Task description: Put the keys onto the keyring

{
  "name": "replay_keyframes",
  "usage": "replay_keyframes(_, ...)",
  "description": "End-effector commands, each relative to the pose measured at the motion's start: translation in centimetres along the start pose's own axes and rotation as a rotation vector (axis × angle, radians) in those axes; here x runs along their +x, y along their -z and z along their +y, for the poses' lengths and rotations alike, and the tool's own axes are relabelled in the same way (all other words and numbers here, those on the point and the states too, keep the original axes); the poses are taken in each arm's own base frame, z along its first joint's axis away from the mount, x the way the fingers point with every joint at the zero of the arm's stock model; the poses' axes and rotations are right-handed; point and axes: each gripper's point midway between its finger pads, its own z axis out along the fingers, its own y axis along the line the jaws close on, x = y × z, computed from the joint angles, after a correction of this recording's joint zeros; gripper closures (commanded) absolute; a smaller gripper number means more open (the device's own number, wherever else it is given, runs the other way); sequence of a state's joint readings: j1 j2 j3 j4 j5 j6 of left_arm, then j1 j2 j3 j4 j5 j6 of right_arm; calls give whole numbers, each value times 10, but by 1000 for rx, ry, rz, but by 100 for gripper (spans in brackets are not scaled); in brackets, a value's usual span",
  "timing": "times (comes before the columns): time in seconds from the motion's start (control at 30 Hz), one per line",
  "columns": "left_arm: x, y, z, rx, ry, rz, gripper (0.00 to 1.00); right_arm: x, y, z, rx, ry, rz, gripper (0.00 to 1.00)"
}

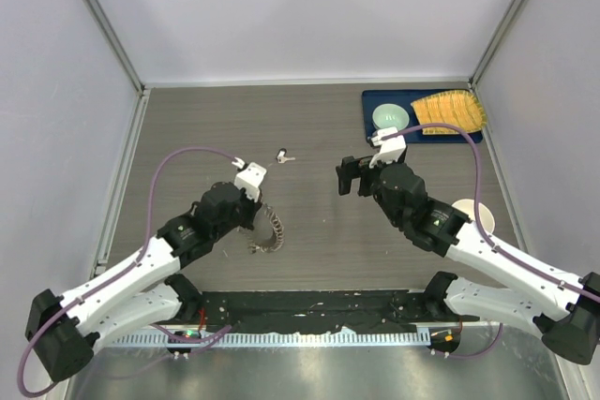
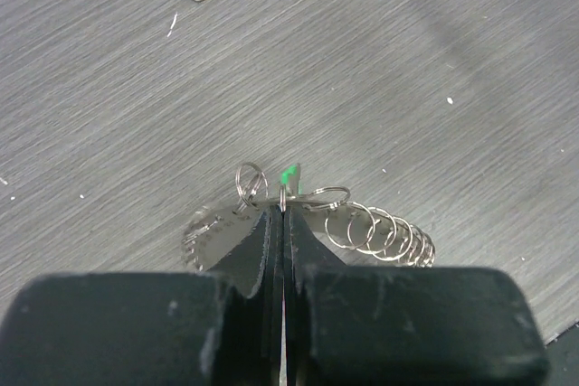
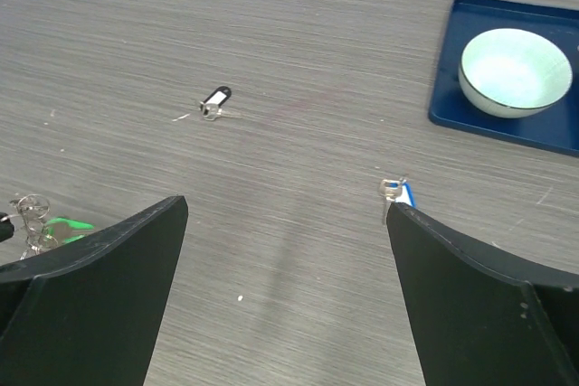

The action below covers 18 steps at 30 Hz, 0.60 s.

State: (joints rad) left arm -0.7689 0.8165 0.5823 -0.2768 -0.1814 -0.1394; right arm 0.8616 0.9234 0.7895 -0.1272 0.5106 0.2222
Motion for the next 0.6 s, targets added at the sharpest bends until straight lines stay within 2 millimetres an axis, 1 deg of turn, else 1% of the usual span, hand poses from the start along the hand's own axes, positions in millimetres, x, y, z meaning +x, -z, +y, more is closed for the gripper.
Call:
replay_keyframes(0.0,-42,-14,-2,15,10,-102,100,-13,-2,-12,63,43,-54,0)
replay_keyframes(0.03,-36,-21,-5,28,4,-71,100,-12,-2,-14,69,58,-52,0)
replay_keyframes(0.13,-35,-33,-7,34,3,-46,97,-10,-3,-16,81,73,-48,0)
replay_keyframes(0.23,-43,-39,-11,53,7,-63,92,-8,-4,-16,77,78,-42,0)
replay_keyframes(0.27,-41,-43,-13,63,7,-53,87,-7,-3,-15,72,71,-43,0)
replay_keyframes(0.33,-48,-46,-17,77,20,-75,84,-5,-3,-12,55,65,-37,0)
replay_keyframes(0.37,-46,-50,-20,88,27,-71,80,-4,-3,-11,46,64,-33,0)
replay_keyframes(0.43,-52,-51,-25,111,52,-91,76,-3,-2,-6,21,60,-25,0)
replay_keyframes(0.47,-53,-51,-26,116,63,-91,70,-2,-2,-5,14,57,-21,0)
replay_keyframes(0.53,-59,-47,-27,117,96,-108,62,-1,-3,1,-11,55,-7,0)
replay_keyframes(0.57,-61,-44,-26,110,106,-113,56,1,-3,2,-23,59,4,0)
